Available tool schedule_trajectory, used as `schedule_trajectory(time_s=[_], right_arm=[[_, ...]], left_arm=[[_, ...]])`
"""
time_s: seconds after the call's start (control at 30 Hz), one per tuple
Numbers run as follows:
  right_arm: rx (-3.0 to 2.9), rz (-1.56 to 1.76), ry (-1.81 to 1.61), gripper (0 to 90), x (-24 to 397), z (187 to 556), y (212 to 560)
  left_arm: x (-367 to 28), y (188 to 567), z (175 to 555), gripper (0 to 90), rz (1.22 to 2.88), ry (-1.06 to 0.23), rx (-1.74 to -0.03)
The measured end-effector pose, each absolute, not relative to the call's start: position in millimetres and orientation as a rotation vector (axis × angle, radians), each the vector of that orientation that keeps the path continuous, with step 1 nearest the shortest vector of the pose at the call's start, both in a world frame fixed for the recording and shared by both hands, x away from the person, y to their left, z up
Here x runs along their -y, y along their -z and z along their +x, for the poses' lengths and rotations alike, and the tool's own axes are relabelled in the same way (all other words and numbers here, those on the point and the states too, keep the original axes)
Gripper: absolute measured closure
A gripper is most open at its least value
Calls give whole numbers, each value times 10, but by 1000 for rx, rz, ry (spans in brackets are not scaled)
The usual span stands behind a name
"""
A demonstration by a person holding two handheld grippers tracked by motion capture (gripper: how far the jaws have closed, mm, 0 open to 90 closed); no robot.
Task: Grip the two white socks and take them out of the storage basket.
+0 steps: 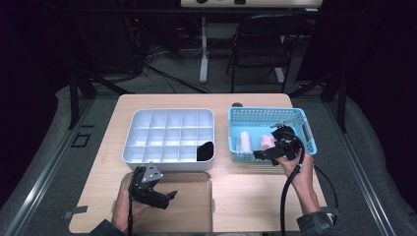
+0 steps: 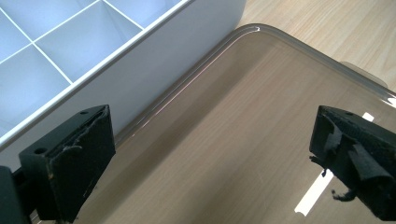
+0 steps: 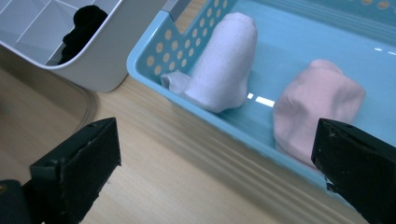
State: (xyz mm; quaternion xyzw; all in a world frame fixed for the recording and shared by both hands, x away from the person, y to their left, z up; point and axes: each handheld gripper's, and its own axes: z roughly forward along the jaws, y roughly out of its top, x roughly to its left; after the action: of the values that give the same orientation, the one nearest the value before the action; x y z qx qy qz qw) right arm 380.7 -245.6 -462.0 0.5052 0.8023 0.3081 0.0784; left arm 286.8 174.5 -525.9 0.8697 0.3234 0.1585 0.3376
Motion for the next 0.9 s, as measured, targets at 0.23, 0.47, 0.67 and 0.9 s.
schedule_trajectory(time_s=[0.23, 0.47, 0.67, 0.9], right_arm=[[-2426, 1557, -888, 46, 2321, 4079, 4657], [-2469, 1587, -817, 139, 2164, 4332, 4736], [-2485, 1641, -732, 222, 2050, 4529, 4821], [-2487, 1689, -616, 278, 1965, 4698, 4961]], left_arm=[[-1737, 5266, 2875, 1, 2269, -406, -838], [-1731, 5265, 2875, 2, 2274, -408, -836], [-1725, 5271, 2884, 1, 2277, -398, -834], [-1715, 5271, 2880, 1, 2279, -400, -832]])
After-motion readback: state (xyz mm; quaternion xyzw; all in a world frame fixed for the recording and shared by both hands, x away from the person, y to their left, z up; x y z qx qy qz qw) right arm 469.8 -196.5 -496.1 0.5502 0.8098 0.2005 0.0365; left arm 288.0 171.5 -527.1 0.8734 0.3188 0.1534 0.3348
